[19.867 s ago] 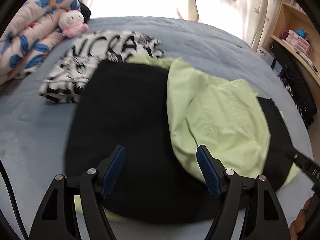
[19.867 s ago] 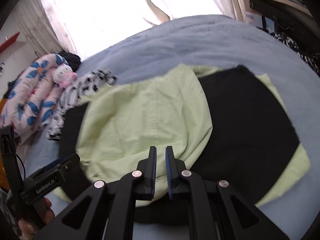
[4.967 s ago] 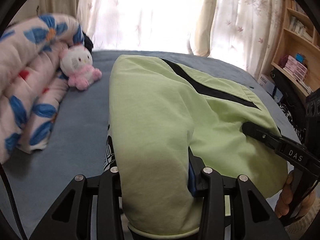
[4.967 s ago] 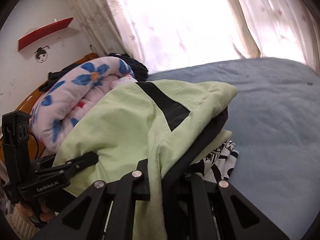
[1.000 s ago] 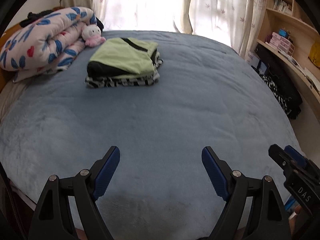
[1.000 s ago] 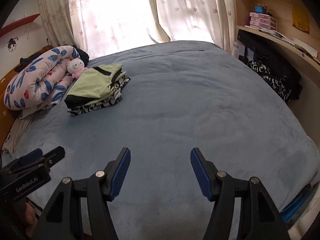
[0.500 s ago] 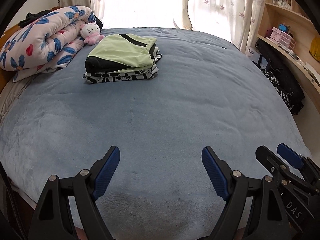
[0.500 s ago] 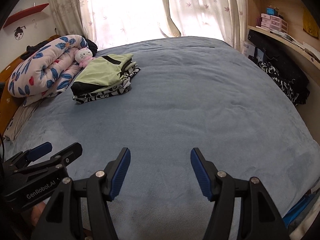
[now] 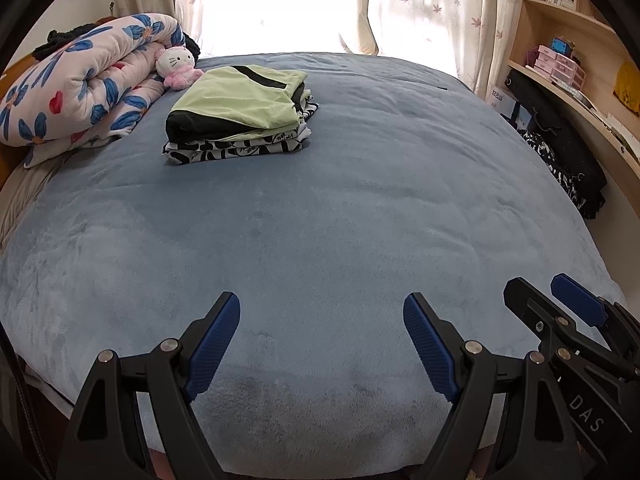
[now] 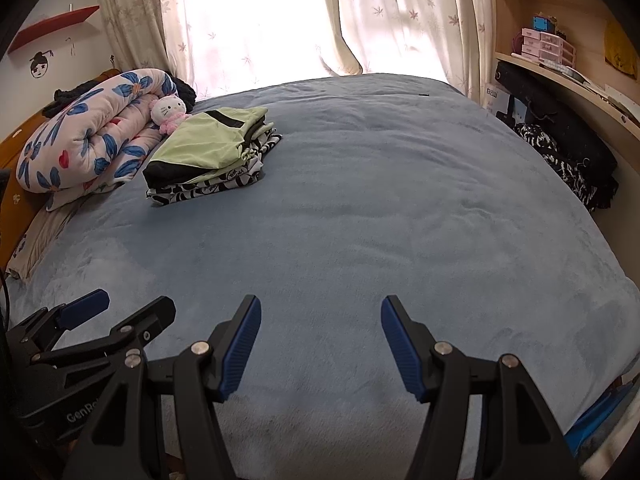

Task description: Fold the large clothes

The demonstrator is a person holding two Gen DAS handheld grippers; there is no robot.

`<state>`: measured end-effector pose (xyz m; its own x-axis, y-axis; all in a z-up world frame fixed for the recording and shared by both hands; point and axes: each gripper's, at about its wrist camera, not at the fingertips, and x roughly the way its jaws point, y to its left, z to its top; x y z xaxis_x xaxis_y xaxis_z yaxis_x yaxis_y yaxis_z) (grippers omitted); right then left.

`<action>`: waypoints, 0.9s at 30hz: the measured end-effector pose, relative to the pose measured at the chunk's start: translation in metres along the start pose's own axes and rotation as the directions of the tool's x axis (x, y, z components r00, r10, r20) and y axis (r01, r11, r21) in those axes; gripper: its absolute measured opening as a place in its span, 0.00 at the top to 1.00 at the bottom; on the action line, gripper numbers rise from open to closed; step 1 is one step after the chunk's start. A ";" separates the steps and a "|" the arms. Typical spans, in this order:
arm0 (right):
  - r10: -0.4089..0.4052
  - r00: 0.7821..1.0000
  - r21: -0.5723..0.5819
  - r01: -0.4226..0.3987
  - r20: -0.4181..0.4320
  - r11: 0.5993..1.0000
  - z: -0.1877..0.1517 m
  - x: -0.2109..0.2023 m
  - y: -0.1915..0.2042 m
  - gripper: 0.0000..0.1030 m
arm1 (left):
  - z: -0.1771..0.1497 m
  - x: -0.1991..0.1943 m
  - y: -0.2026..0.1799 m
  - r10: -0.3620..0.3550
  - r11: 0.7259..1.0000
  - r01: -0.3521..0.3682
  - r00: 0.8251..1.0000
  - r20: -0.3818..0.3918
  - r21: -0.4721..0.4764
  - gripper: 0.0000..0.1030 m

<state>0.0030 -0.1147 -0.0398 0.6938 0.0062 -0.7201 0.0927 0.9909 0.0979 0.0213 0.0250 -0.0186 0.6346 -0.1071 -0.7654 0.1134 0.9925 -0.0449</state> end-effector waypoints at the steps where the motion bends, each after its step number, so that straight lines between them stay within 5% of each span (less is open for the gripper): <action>1: -0.003 1.000 -0.003 0.003 0.002 1.000 -0.001 0.000 0.001 0.39 | 0.000 0.000 0.000 0.002 1.000 -0.002 1.000 0.000 0.001 0.20; 27: -0.004 1.000 -0.003 0.004 0.000 1.000 -0.005 -0.001 0.002 0.39 | -0.007 -0.004 -0.001 0.021 1.000 -0.021 1.000 -0.003 0.008 0.20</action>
<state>-0.0013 -0.1120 -0.0425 0.6938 0.0020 -0.7202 0.0938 0.9912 0.0930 0.0139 0.0248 -0.0199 0.6346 -0.0863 -0.7680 0.1063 0.9940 -0.0238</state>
